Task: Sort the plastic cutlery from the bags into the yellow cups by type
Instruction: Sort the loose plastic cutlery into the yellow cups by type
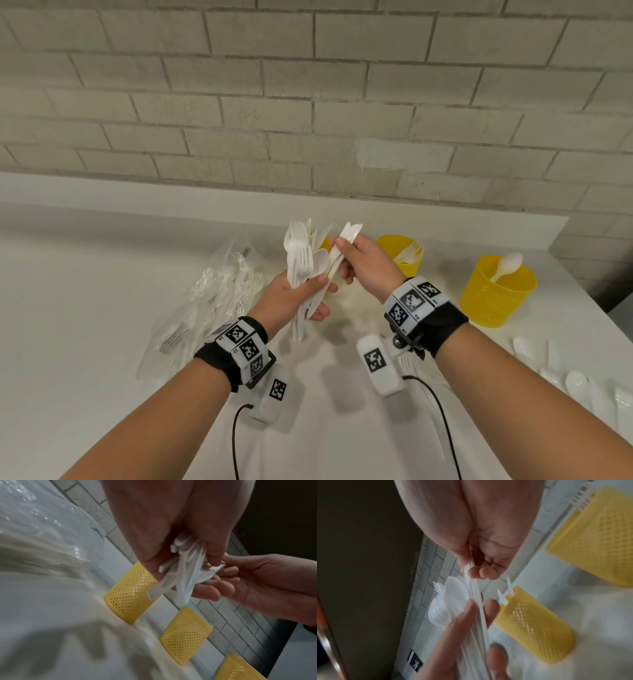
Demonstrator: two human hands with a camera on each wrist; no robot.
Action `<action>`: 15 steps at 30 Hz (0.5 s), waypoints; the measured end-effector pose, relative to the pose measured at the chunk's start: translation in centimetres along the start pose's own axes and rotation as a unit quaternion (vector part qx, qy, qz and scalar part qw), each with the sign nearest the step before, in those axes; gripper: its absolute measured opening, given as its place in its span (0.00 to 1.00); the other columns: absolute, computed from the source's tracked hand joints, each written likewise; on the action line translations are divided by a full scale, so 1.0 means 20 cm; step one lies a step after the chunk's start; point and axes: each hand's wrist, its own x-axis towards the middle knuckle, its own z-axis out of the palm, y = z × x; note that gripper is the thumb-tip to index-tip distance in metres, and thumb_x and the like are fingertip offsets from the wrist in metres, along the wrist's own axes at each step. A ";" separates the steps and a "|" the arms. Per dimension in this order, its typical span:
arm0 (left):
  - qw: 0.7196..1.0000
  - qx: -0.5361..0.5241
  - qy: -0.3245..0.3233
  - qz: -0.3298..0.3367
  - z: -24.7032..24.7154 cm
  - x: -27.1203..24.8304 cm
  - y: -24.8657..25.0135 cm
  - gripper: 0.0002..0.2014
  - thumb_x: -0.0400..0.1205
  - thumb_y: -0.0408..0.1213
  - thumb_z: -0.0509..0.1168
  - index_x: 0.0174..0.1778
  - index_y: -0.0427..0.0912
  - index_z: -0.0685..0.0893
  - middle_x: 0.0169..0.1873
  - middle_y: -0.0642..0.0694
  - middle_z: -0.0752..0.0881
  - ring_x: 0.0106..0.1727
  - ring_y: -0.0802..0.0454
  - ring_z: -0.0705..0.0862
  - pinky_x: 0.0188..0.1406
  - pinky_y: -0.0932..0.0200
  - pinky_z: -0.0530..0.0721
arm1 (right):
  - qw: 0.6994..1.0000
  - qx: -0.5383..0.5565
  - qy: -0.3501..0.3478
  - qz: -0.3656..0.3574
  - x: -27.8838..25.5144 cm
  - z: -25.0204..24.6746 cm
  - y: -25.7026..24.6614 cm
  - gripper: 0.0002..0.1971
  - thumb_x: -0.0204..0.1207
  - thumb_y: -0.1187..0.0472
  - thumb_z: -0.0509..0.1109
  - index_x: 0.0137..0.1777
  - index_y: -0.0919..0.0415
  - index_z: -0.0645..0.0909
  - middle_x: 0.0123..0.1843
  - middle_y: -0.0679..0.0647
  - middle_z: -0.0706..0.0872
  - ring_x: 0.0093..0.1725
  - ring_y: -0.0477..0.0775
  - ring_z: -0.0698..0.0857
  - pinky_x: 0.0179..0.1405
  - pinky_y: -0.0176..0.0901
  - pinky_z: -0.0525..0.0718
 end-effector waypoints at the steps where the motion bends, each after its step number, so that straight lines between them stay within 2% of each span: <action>1: 1.000 -0.003 -0.003 -0.001 -0.01 0.00 0.01 0.14 0.83 0.40 0.66 0.62 0.39 0.81 0.48 0.38 0.90 0.32 0.44 0.88 0.35 0.51 0.90 | 1.000 -0.008 0.020 -0.009 0.02 -0.02 -0.03 0.10 0.86 0.58 0.56 0.46 0.55 0.78 0.27 0.55 0.76 0.26 0.52 0.75 0.28 0.42 0.74; 4: 1.000 -0.001 0.000 0.003 -0.06 0.02 0.02 0.13 0.83 0.40 0.65 0.61 0.41 0.82 0.49 0.40 0.91 0.30 0.46 0.88 0.36 0.50 0.89 | 0.994 -0.014 0.097 -0.037 0.10 -0.10 -0.14 0.11 0.87 0.59 0.52 0.48 0.56 0.75 0.26 0.52 0.73 0.23 0.48 0.73 0.26 0.40 0.72; 6: 1.000 0.005 0.025 0.007 -0.10 0.03 0.02 0.11 0.83 0.40 0.65 0.61 0.43 0.83 0.47 0.42 0.91 0.28 0.50 0.85 0.36 0.50 0.89 | 0.985 -0.003 0.165 -0.058 0.15 -0.16 -0.22 0.11 0.87 0.59 0.51 0.48 0.56 0.74 0.27 0.52 0.73 0.20 0.41 0.73 0.24 0.37 0.73; 8: 0.998 0.020 0.054 0.017 -0.13 0.03 0.01 0.11 0.83 0.40 0.66 0.60 0.44 0.85 0.41 0.45 0.90 0.26 0.55 0.81 0.35 0.56 0.85 | 0.973 0.005 0.217 -0.076 0.21 -0.18 -0.25 0.10 0.87 0.58 0.51 0.51 0.56 0.73 0.32 0.54 0.75 0.22 0.39 0.75 0.22 0.30 0.75; 10: 0.997 0.029 0.072 0.027 -0.14 0.04 0.01 0.09 0.83 0.41 0.66 0.57 0.47 0.86 0.34 0.47 0.87 0.28 0.56 0.79 0.38 0.61 0.83 | 0.972 0.003 0.221 -0.075 0.26 -0.14 -0.23 0.10 0.87 0.59 0.50 0.53 0.57 0.73 0.41 0.57 0.78 0.31 0.44 0.77 0.23 0.26 0.76; 11: 0.996 0.025 0.075 0.030 -0.13 0.05 0.01 0.08 0.82 0.42 0.66 0.55 0.48 0.87 0.31 0.48 0.85 0.29 0.56 0.79 0.41 0.60 0.83 | 0.975 -0.001 0.211 -0.068 0.29 -0.10 -0.20 0.10 0.87 0.60 0.51 0.54 0.58 0.74 0.45 0.59 0.78 0.33 0.46 0.77 0.25 0.27 0.78; 15: 0.997 -0.022 0.068 0.031 -0.12 0.07 0.01 0.08 0.82 0.40 0.67 0.54 0.47 0.88 0.28 0.47 0.79 0.30 0.54 0.78 0.54 0.47 0.83 | 0.988 -0.041 0.146 0.007 0.32 0.02 -0.07 0.15 0.86 0.62 0.52 0.63 0.69 0.76 0.43 0.64 0.80 0.28 0.50 0.78 0.23 0.31 0.78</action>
